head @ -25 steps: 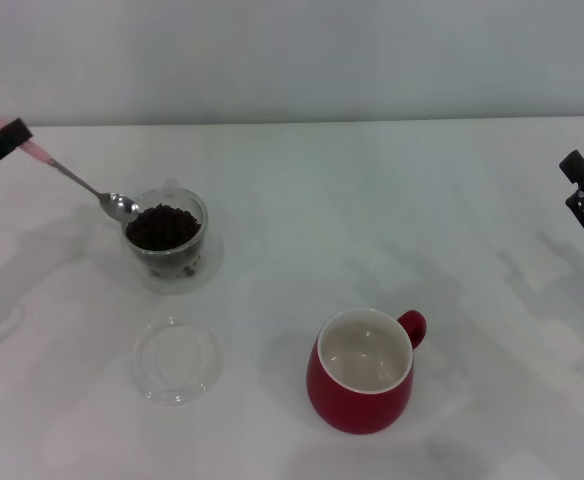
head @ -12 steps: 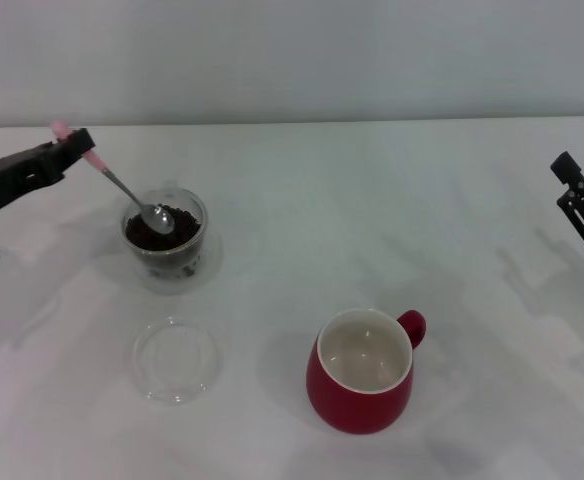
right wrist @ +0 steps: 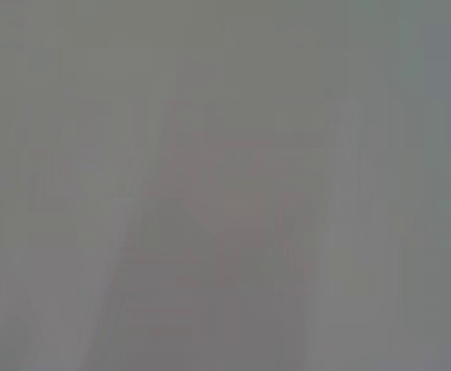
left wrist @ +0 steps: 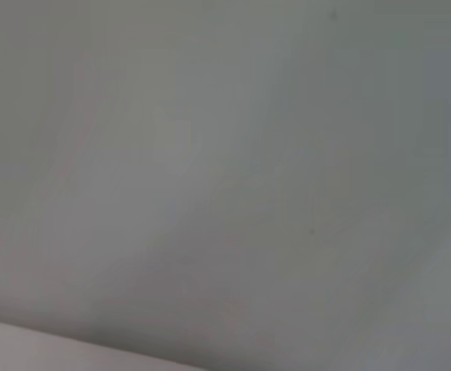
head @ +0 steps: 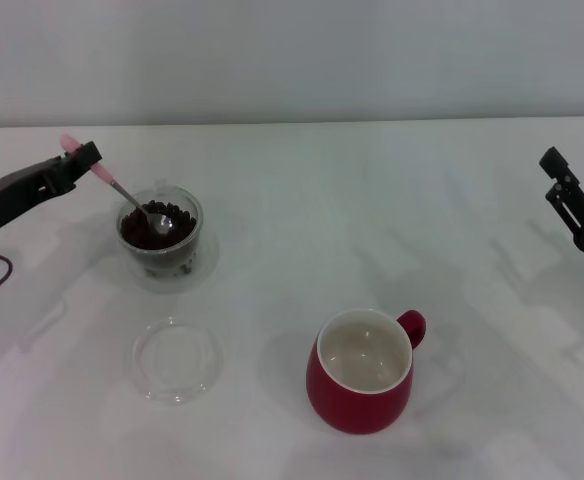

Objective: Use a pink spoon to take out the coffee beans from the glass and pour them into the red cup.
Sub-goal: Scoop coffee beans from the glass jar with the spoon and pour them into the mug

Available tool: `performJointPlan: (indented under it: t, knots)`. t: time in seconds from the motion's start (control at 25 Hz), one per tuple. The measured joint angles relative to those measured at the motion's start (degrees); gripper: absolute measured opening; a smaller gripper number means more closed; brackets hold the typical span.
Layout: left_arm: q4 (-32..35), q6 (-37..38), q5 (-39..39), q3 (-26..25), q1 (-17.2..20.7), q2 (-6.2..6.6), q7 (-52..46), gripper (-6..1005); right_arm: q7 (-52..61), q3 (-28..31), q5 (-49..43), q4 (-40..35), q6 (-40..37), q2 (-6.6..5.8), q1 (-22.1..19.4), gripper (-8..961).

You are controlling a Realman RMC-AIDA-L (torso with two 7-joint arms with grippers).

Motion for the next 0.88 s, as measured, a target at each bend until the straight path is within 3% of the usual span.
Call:
performJointPlan:
  t: [0.88]
  knots:
    - [-5.38,2.55,-6.81,-0.11,0.72,0.37,-3.7,129,0.96,0.33,0.35,-3.56,4.14,0.0,0.11,595]
